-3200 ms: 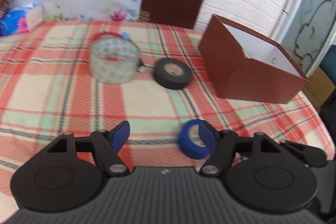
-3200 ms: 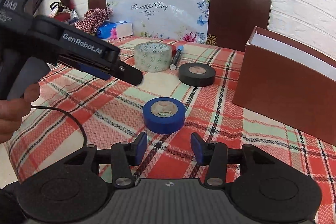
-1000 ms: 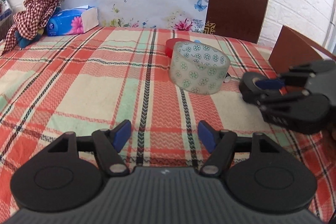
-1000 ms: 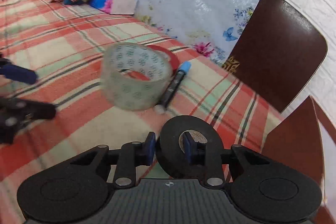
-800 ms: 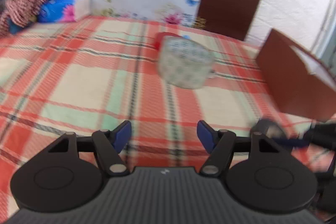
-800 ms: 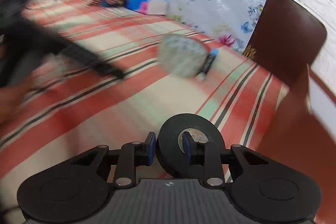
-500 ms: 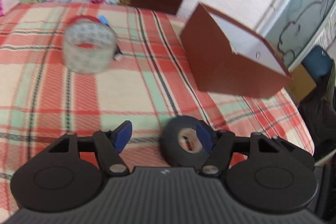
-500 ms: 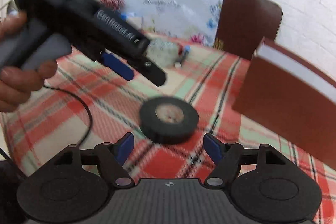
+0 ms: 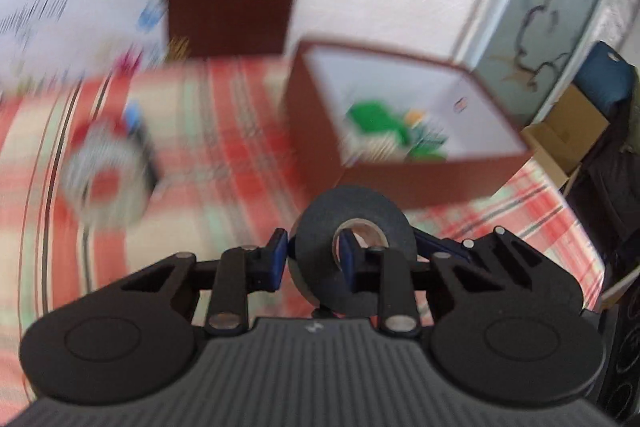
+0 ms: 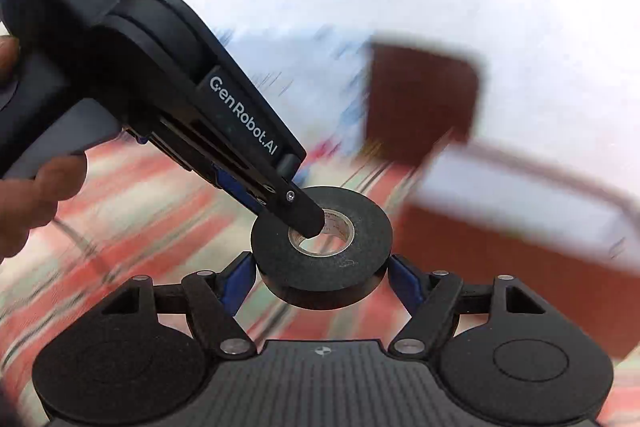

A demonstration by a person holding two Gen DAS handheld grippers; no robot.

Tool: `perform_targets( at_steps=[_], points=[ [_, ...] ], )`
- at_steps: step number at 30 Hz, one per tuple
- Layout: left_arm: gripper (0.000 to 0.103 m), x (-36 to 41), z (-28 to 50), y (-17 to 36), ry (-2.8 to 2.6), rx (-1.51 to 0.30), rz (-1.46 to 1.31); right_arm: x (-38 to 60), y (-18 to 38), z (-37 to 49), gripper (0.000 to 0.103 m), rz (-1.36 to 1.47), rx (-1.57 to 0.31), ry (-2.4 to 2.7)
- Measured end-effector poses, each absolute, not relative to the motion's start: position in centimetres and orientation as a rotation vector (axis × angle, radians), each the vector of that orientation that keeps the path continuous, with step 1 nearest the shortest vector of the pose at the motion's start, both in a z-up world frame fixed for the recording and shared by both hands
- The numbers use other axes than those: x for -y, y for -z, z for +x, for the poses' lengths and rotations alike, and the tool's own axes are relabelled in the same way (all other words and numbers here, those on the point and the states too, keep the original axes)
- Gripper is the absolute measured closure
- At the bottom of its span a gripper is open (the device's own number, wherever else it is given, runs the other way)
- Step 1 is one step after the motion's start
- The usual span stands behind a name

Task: Organize objects
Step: 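Grasp the black tape roll with the left gripper, then place the black tape roll into the brown box and release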

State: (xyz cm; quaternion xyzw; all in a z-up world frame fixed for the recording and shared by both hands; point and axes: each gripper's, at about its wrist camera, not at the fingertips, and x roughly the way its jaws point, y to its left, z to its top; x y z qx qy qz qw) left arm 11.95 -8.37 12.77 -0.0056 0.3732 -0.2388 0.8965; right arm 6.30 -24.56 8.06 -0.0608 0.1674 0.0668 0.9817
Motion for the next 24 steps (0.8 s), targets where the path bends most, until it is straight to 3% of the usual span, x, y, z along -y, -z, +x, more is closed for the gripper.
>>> perform_targets(
  at_steps=[5, 11, 16, 24],
  points=[
    [0.073, 18.5, 15.1, -17.0, 0.607, -0.636, 0.091, 31.8, -11.4, 7.5, 0.031, -0.111, -0.222, 0.045],
    [0.074, 27.7, 19.6, -15.0, 0.696, -0.684, 0.1, 39.6, -10.7, 9.8, 0.031, -0.106, -0.303, 0.199],
    [0.074, 31.6, 22.0, -12.6, 0.694, -0.744, 0.089, 42.3, -8.9, 11.9, 0.031, -0.139, -0.378, 0.235],
    [0.066, 32.1, 20.9, -12.1, 0.607, -0.721, 0.17, 41.2, -8.7, 10.3, 0.033, -0.081, -0.301, 0.271]
  ],
)
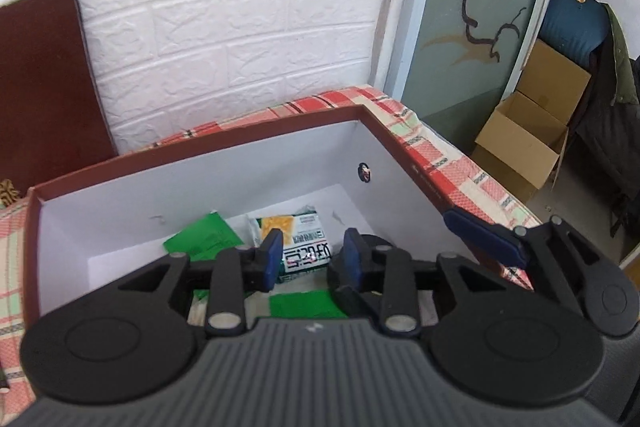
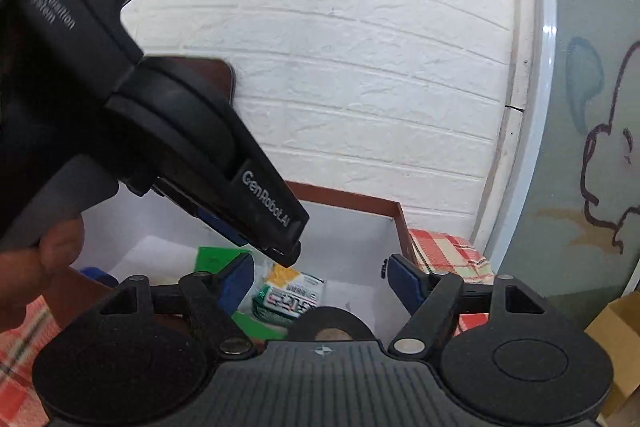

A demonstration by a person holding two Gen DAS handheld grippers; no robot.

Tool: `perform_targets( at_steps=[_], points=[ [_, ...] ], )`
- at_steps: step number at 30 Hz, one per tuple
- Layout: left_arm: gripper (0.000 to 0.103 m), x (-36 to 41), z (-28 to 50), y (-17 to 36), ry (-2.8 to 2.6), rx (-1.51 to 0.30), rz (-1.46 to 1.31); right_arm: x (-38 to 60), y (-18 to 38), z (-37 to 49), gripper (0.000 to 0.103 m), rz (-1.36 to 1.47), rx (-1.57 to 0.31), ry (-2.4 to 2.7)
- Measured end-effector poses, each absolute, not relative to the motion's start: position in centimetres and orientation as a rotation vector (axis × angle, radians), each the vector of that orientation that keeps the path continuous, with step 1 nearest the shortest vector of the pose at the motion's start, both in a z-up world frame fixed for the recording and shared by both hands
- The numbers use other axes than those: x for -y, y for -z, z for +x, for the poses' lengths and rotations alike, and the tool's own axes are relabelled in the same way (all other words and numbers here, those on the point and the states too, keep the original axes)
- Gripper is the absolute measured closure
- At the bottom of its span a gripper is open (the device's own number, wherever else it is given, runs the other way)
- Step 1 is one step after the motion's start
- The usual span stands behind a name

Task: Organize objects
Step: 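Place the black tape roll into the brown box and release, then reach the right gripper to the clear packing tape roll and grasp it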

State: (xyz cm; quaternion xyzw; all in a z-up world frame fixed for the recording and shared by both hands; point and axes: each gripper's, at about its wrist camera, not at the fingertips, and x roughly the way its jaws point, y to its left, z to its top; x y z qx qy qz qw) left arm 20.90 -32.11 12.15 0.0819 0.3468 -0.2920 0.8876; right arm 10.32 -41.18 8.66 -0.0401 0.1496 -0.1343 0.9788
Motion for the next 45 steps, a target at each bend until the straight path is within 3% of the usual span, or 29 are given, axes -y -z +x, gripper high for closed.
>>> perform_targets(
  at_steps=[14, 32, 41, 43, 45],
  points=[
    [0.05, 22.2, 12.3, -14.0, 0.407, -0.643, 0.183, 34.7, -9.7, 4.4, 0.034, 0.115, -0.285, 0.191],
    [0.047, 2.5, 11.6, -7.8, 0.05, -0.713, 0.111, 22.7, -8.5, 9.6, 0.034, 0.099, -0.493, -0.081],
    [0.04, -10.9, 13.0, -2.2, -0.156, -0.701, 0.055, 19.0, -5.7, 13.4, 0.034, 0.037, -0.632, -0.15],
    [0.021, -13.8, 12.4, -0.5, -0.175, -0.649, -0.003, 18.2, -5.5, 14.8, 0.034, 0.021, -0.632, -0.167],
    [0.018, -16.1, 12.0, -0.3, -0.154, -0.616, -0.136, 17.1, -5.5, 16.6, 0.034, -0.006, -0.616, -0.176]
  ],
)
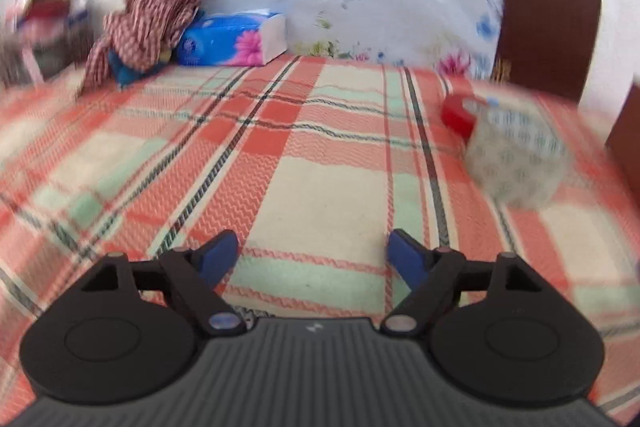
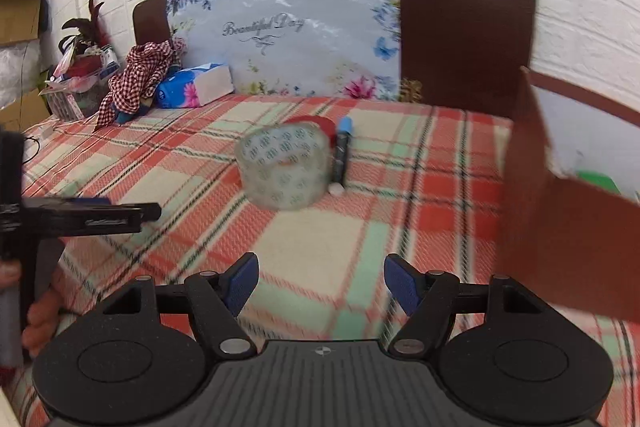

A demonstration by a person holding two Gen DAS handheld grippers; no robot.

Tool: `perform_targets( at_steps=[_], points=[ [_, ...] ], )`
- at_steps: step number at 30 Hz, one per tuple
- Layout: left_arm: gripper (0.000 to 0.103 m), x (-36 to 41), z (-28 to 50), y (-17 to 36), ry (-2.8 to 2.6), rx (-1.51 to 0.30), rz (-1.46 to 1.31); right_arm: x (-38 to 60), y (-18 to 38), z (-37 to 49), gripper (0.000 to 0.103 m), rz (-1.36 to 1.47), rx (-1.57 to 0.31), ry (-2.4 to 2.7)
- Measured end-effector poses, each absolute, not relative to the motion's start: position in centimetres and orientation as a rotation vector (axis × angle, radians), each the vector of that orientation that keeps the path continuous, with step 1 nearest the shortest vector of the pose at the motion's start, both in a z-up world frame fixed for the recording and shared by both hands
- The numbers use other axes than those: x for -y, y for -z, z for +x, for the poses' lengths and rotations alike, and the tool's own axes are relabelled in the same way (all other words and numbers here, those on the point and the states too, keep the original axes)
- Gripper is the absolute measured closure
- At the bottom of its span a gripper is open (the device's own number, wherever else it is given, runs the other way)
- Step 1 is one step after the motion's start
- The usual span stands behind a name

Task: Organize objects
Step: 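Reach the right gripper to the clear packing tape roll and grasp it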

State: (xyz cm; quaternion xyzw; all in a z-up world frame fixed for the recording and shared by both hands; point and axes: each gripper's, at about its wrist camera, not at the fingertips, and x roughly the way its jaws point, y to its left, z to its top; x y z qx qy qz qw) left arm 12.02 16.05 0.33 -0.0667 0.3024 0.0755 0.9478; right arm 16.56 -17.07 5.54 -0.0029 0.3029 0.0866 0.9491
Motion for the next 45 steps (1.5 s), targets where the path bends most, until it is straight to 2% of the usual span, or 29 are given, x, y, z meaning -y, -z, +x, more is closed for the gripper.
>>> perform_targets(
  at_steps=[3, 8, 11, 13, 15, 21, 25, 35, 38, 41, 45],
  points=[
    [0.016, -15.9, 12.3, -0.2, -0.153, -0.611, -0.123, 14.9, -5.8, 19.3, 0.034, -0.075, -0.581, -0.188],
    [0.015, -15.7, 12.3, -0.2, -0.127, -0.601, -0.147, 10.8, -5.4, 22.6, 0.04, -0.268, -0.54, -0.214],
    [0.015, -15.7, 12.1, -0.3, -0.122, -0.596, -0.162, 10.8, -5.1, 24.6, 0.032, -0.241, -0.532, -0.178],
    [0.014, -15.9, 12.1, -0.3, -0.116, -0.593, -0.17, 11.0, -5.0, 25.5, 0.018, -0.221, -0.518, -0.166],
    [0.014, -15.9, 12.1, -0.2, -0.111, -0.591, -0.177, 10.8, -4.5, 26.4, 0.014, -0.207, -0.51, -0.165],
    [0.014, -16.2, 12.3, -0.2, -0.108, -0.591, -0.18, 10.8, -3.3, 27.3, 0.014, -0.183, -0.53, -0.187],
    [0.014, -16.2, 12.3, -0.2, -0.109, -0.592, -0.178, 12.1, -4.2, 24.2, 0.014, -0.157, -0.545, -0.197],
    [0.014, -14.6, 12.7, -0.2, -0.123, -0.627, -0.083, 18.9, -5.6, 7.3, 0.012, -0.187, -0.545, -0.091],
    [0.021, -12.6, 12.6, -1.0, -0.093, -0.665, -0.037, 20.7, -3.9, 6.4, 0.012, -0.141, -0.625, -0.051],
    [0.026, -9.5, 11.6, -3.1, 0.079, -0.719, -0.141, 21.1, -2.9, 5.4, 0.012, -0.116, -0.635, -0.053],
    [0.026, -3.2, 9.8, -6.5, 0.356, -0.743, -0.175, 20.9, -2.3, 4.6, 0.013, -0.124, -0.621, -0.068]
  ],
)
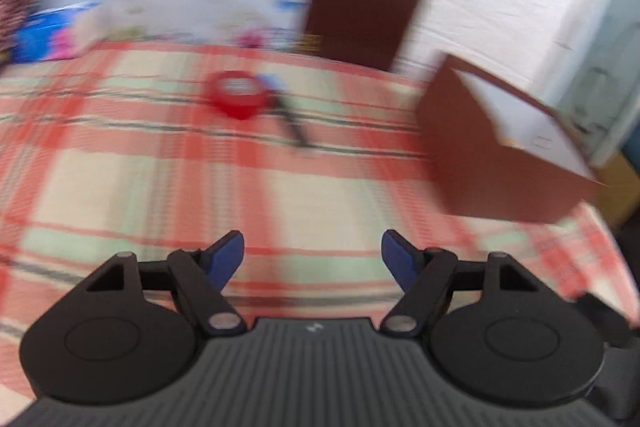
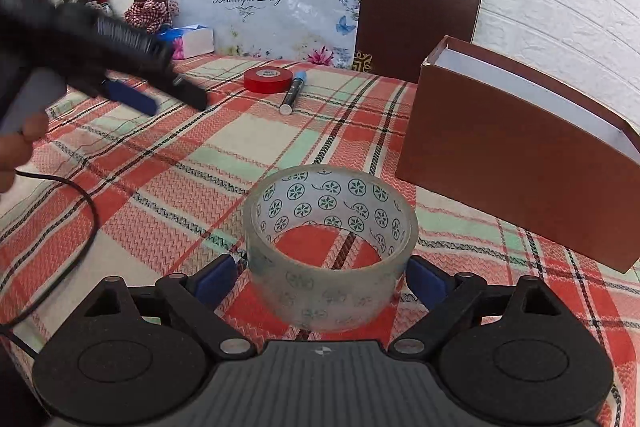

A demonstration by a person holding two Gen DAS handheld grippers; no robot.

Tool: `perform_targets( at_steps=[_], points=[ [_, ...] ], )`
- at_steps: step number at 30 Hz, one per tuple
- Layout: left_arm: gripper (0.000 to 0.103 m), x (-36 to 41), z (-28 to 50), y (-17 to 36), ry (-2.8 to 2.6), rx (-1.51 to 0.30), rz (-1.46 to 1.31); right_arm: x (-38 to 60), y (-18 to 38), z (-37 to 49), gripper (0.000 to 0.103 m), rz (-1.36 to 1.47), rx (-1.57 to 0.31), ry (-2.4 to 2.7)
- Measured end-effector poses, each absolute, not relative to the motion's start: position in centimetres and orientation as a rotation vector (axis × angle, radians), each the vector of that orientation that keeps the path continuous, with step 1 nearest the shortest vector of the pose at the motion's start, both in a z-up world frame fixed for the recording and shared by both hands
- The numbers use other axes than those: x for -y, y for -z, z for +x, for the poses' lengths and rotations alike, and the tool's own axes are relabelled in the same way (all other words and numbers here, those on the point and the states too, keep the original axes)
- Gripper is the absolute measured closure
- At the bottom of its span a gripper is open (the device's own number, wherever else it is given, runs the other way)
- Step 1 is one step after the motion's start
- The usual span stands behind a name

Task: Organize objects
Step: 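Reach the right gripper to the clear packing tape roll and grasp it, then carry the clear tape into the brown box and open the right gripper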

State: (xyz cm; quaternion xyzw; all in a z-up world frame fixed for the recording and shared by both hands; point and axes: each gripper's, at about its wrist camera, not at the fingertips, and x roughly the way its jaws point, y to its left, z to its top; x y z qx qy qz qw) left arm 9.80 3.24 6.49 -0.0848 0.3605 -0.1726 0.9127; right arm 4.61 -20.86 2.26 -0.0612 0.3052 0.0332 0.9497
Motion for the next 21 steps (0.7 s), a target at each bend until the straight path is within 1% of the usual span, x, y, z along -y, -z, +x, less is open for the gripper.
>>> perform_targets(
  at_steps=[4, 7, 8, 9, 10, 11, 13, 15, 18, 21],
  points=[
    [0.028, 2.9, 9.1, -7.5, 0.473, -0.816, -0.039, 21.9, -2.3, 4.7, 0.013, -0.095, -0.609, -0.061],
    [0.033, 5.5, 9.8, -6.2, 0.504, -0.917, -0.02, 22.5, -2.2, 4.7, 0.014, -0.064, -0.608, -0.065],
    [0.043, 6.3, 10.0, -5.5, 0.499, -0.948, 0.01, 22.5, -2.1, 4.8, 0.014, -0.061, -0.612, -0.069],
    [0.066, 7.0, 10.3, -4.6, 0.493, -0.979, 0.046, 22.5, -2.0, 5.0, 0.02, -0.059, -0.619, -0.083],
    [0.073, 7.6, 10.6, -3.8, 0.502, -1.017, 0.065, 22.6, -2.0, 5.2, 0.02, -0.057, -0.623, -0.099],
    [0.074, 7.5, 10.6, -3.4, 0.49, -1.017, 0.062, 22.5, -2.0, 5.2, 0.02, -0.066, -0.62, -0.101],
    [0.074, 7.5, 10.1, -4.6, 0.478, -0.976, 0.077, 22.2, -2.7, 4.8, 0.02, -0.096, -0.576, -0.097],
    [0.073, 7.5, 9.3, -7.7, 0.489, -0.877, 0.104, 22.3, -4.5, 4.2, 0.02, -0.113, -0.473, -0.084],
    [0.069, 8.2, 10.0, -12.6, 0.51, -0.727, 0.111, 23.6, -7.8, 4.8, 0.019, -0.107, -0.314, -0.048],
    [0.069, 10.2, 12.4, -15.5, 0.51, -0.653, 0.121, 25.3, -10.0, 7.0, 0.019, -0.113, -0.227, 0.003]
  ],
)
